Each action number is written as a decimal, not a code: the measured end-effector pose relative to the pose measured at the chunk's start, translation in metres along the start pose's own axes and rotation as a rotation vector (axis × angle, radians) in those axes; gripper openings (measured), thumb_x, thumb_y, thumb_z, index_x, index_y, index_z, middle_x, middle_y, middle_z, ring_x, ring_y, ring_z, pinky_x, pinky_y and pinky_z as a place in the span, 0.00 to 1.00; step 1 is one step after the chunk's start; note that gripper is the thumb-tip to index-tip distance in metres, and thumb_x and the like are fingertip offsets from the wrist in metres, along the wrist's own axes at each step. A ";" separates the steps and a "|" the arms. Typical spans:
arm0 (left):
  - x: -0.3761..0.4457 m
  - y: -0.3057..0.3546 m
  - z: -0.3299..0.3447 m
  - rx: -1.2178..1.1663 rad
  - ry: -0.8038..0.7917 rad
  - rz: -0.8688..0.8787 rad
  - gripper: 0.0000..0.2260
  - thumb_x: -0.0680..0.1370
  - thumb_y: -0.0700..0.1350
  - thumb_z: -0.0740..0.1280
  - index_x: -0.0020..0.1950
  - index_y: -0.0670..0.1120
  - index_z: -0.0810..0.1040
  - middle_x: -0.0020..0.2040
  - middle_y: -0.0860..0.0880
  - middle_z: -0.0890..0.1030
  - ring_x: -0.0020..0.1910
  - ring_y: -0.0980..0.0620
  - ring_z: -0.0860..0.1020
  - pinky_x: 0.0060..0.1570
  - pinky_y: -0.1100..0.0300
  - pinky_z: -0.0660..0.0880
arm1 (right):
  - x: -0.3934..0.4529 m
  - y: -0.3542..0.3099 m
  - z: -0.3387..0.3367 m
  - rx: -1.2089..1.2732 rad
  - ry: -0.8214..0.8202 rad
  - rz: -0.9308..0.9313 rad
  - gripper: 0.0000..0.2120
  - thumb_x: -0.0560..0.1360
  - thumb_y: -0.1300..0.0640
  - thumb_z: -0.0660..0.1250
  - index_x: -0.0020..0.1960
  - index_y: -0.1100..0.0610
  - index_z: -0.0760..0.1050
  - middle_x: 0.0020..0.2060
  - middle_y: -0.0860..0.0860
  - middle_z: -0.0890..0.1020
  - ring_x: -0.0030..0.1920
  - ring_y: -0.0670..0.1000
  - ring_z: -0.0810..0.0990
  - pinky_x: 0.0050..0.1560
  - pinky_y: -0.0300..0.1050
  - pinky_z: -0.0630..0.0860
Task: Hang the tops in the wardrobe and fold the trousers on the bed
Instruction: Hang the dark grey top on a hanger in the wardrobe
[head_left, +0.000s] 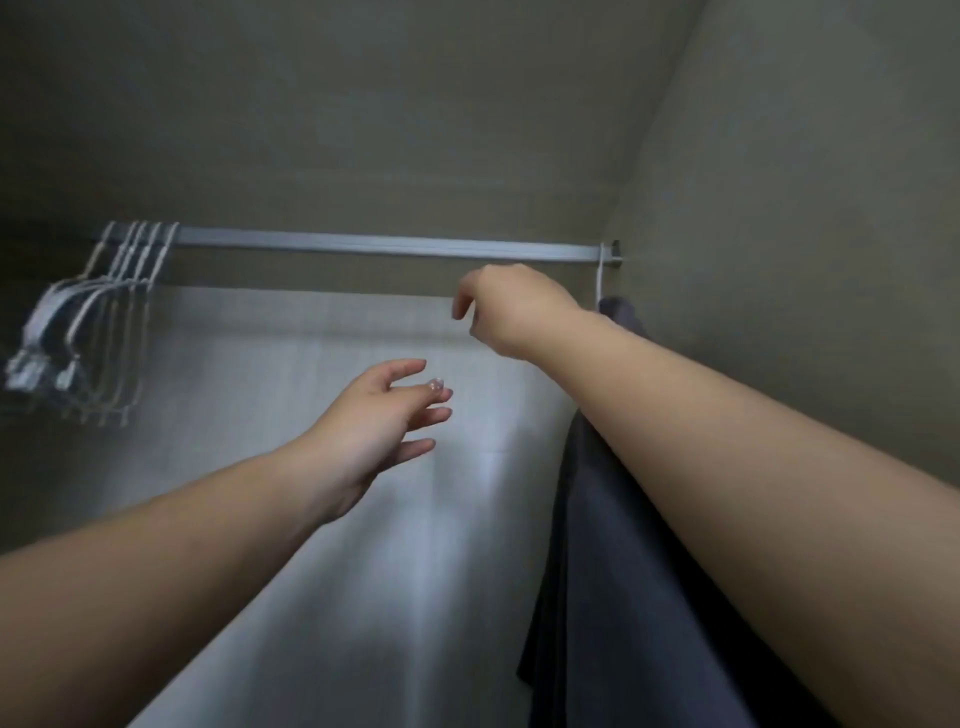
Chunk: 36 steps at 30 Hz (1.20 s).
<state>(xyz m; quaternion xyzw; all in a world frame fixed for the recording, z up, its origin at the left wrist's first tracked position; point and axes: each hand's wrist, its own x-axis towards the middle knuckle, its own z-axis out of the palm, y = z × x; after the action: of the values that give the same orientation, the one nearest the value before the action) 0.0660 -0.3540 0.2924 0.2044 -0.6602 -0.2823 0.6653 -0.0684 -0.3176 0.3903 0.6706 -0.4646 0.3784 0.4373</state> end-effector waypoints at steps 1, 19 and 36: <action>-0.005 0.000 -0.010 0.026 0.032 0.000 0.15 0.79 0.44 0.66 0.65 0.51 0.71 0.51 0.52 0.83 0.50 0.56 0.82 0.46 0.58 0.79 | -0.004 -0.010 0.003 0.167 0.000 0.014 0.14 0.76 0.63 0.61 0.57 0.50 0.77 0.55 0.51 0.80 0.54 0.54 0.78 0.49 0.45 0.74; -0.222 0.070 -0.168 0.573 0.562 -0.178 0.11 0.77 0.44 0.68 0.59 0.51 0.74 0.54 0.48 0.83 0.47 0.56 0.82 0.51 0.57 0.79 | -0.123 -0.230 0.066 1.762 -0.325 -0.097 0.10 0.75 0.62 0.68 0.46 0.46 0.77 0.41 0.46 0.80 0.45 0.47 0.79 0.51 0.47 0.78; -0.542 0.291 -0.164 0.957 1.129 -0.379 0.11 0.77 0.44 0.68 0.60 0.51 0.76 0.52 0.51 0.83 0.49 0.57 0.83 0.49 0.59 0.78 | -0.272 -0.419 -0.154 2.253 -0.724 -0.568 0.11 0.74 0.64 0.69 0.46 0.48 0.78 0.41 0.45 0.80 0.41 0.44 0.78 0.49 0.42 0.75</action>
<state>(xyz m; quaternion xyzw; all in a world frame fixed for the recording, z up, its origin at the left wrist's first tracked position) 0.2762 0.1994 0.0592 0.6933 -0.2241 0.0725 0.6810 0.2386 -0.0158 0.0940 0.8195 0.1924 0.2518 -0.4774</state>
